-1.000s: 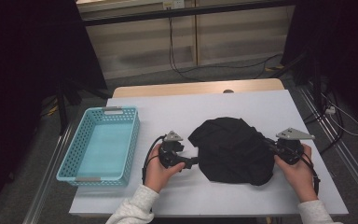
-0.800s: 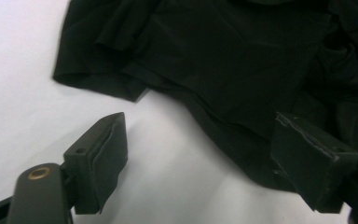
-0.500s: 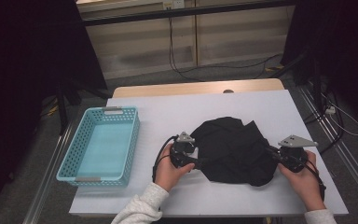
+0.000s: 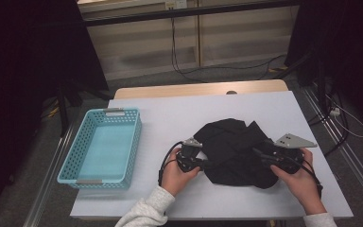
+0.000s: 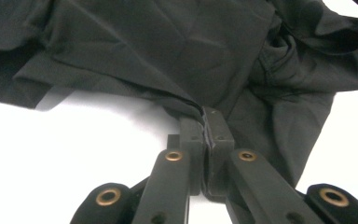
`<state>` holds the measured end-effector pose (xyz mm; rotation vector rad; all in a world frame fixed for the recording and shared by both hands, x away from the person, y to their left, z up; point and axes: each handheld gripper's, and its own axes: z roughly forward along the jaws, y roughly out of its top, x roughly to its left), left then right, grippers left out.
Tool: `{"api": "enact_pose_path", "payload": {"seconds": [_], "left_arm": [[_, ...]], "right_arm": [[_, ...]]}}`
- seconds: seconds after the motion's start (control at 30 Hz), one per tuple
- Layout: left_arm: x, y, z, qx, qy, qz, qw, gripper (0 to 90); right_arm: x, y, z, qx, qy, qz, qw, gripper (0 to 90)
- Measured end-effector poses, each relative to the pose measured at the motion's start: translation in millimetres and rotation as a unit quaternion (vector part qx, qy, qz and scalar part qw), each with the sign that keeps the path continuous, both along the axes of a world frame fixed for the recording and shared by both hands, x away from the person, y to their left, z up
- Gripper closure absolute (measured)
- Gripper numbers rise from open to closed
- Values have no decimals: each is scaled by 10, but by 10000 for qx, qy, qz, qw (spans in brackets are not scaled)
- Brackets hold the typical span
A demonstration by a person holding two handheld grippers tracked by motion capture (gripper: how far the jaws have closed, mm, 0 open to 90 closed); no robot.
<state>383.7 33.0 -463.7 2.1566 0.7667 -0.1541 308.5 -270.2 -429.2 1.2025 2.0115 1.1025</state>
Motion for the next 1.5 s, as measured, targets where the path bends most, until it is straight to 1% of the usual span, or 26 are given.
{"api": "enact_pose_path", "payload": {"seconds": [0.07, 0.13, 0.2, 0.23, 0.27, 0.3, 0.4, 0.43, 0.47, 0.5, 0.53, 0.63, 0.67, 0.7, 0.77, 0.87, 0.9, 0.93, 0.97, 1.03, 1.07, 1.13, 1.2, 1.27, 1.4, 1.5], "left_arm": [[19, 63, 35, -43, 77, 80, 9999, 891], [50, 159, 98, -127, 166, 163, 9996, 892], [85, 306, 212, -198, 125, 327, 9992, 892], [85, 306, 212, -198, 125, 327, 9992, 893], [98, 387, 262, -221, 116, 386, 9989, 893], [98, 387, 262, -221, 116, 386, 9989, 893], [99, 513, 292, -253, 144, 487, 9984, 893], [99, 513, 292, -253, 144, 487, 9984, 893], [94, 540, 296, -230, 143, 479, 9985, 893], [86, 558, 298, -218, 124, 499, 9984, 893], [83, 584, 306, -202, 138, 480, 9985, 893], [53, 632, 304, -190, 109, 585, 9980, 893], [38, 661, 299, -168, 103, 598, 9980, 893], [38, 661, 299, -168, 103, 598, 9980, 893], [37, 697, 293, -173, 135, 616, 9979, 893], [39, 732, 287, -199, 163, 683, 9973, 893], [40, 739, 291, -211, 158, 695, 9972, 894], [43, 743, 299, -220, 175, 669, 9974, 894], [44, 741, 303, -250, 159, 677, 9973, 894], [51, 743, 314, -306, 173, 625, 9974, 894], [56, 743, 318, -122, 113, 689, 9975, 897], [64, 748, 305, -214, 158, 712, 9971, 896], [80, 753, 290, -179, 173, 739, 9970, 897], [96, 753, 289, -197, 190, 748, 9968, 897], [132, 774, 331, -209, 161, 753, 9968, 898], [161, 843, 385, -226, 110, 878, 9958, 898]], "right_arm": [[5, 45, 1, -34, -21, 70, 10000, 451], [20, 144, 1, -39, -6, 320, 9995, 413], [62, 311, -11, -67, 102, 604, 9981, 344], [62, 311, -11, -67, 102, 604, 9981, 344], [99, 445, -28, -76, 167, 795, 9967, 303], [99, 445, -28, -76, 167, 795, 9967, 303], [186, 735, -63, -234, 195, 1132, 9931, 263], [186, 735, -63, -234, 195, 1132, 9931, 263], [231, 864, -79, -343, 273, 1190, 9919, 304], [231, 864, -79, -343, 273, 1190, 9919, 304], [277, 988, -94, -502, 234, 1300, 9900, 314], [330, 1080, -124, -675, 209, 1362, 9882, 384], [367, 1135, -150, -862, 207, 1321, 9873, 530], [367, 1135, -150, -862, 207, 1321, 9873, 530], [397, 1152, -163, -848, 153, 1279, 9880, 664], [443, 1132, -208, -827, 293, 1269, 9880, 856], [450, 1108, -217, -747, 326, 1251, 9888, 873], [449, 1040, -179, -518, 309, 1215, 9908, 881], [437, 1001, -139, -439, 252, 1169, 9918, 883], [422, 963, -98, -382, 181, 1144, 9925, 884], [390, 885, -29, -402, 45, 984, 9943, 887], [376, 835, -5, -454, -56, 852, 9953, 887], [365, 703, 11, -191, -39, 711, 9973, 888], [343, 561, 22, -270, -54, 516, 9983, 887], [264, 169, 37, -112, -42, 90, 9999, 888], [226, 61, 54, -65, -90, -35, 9999, 888]]}}
